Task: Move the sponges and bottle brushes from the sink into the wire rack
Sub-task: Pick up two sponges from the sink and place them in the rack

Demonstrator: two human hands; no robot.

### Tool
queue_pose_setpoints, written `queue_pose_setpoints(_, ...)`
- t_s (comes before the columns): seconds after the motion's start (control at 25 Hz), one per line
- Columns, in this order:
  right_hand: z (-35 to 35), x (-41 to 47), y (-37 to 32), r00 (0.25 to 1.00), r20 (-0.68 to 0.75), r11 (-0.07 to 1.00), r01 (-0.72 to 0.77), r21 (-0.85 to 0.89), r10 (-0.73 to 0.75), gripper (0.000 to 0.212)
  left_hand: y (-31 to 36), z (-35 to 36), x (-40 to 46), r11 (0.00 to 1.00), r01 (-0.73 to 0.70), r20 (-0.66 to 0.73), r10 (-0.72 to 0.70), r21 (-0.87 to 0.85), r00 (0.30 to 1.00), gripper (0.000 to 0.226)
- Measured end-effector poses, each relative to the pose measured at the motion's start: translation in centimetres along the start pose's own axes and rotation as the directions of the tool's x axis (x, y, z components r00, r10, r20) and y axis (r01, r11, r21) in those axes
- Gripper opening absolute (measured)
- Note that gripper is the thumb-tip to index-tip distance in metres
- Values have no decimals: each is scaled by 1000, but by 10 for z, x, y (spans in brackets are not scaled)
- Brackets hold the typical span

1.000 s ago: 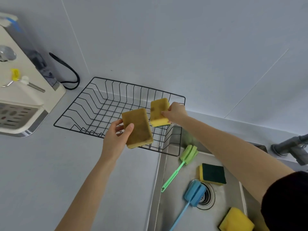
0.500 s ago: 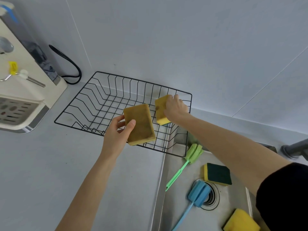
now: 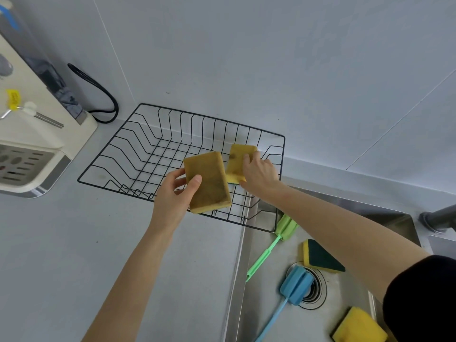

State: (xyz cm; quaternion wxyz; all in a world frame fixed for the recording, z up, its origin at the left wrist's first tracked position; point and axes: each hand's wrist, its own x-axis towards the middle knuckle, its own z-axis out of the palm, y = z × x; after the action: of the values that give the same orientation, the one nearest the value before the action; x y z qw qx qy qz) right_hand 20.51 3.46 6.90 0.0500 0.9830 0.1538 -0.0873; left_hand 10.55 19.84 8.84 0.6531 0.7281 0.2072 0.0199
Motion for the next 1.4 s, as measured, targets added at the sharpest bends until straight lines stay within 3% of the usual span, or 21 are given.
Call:
queue_pose_setpoints(0.16,7,2,-2,998,-51,993,-54,-104,48,56,1,0,2,1000,-5,1,5,11,1000,31)
queue_pose_setpoints(0.32,10,7,4,996,-19,996,88,-31,-89,78,3,2,6,1000,-8,5,8,29,1000,28)
queue_pose_setpoints(0.52,13,7,13,997,-31,997,71,-5,-72,73,6,6,18,991,-28,-7,29,127,1000,42)
queue_pose_setpoints(0.76,14,10,14,995,-29,995,92,45,-91,72,11,20,62,917,-65,-11,75,394,997,46)
queue_pose_setpoints(0.96,15,11,19,993,-38,991,112,69,-110,73,6,35,101,851,-86,9,95,518,995,45)
queue_pose_setpoints(1.4,17,13,20,988,-80,987,138,85,-131,70,-4,61,126,834,-138,133,78,535,988,54)
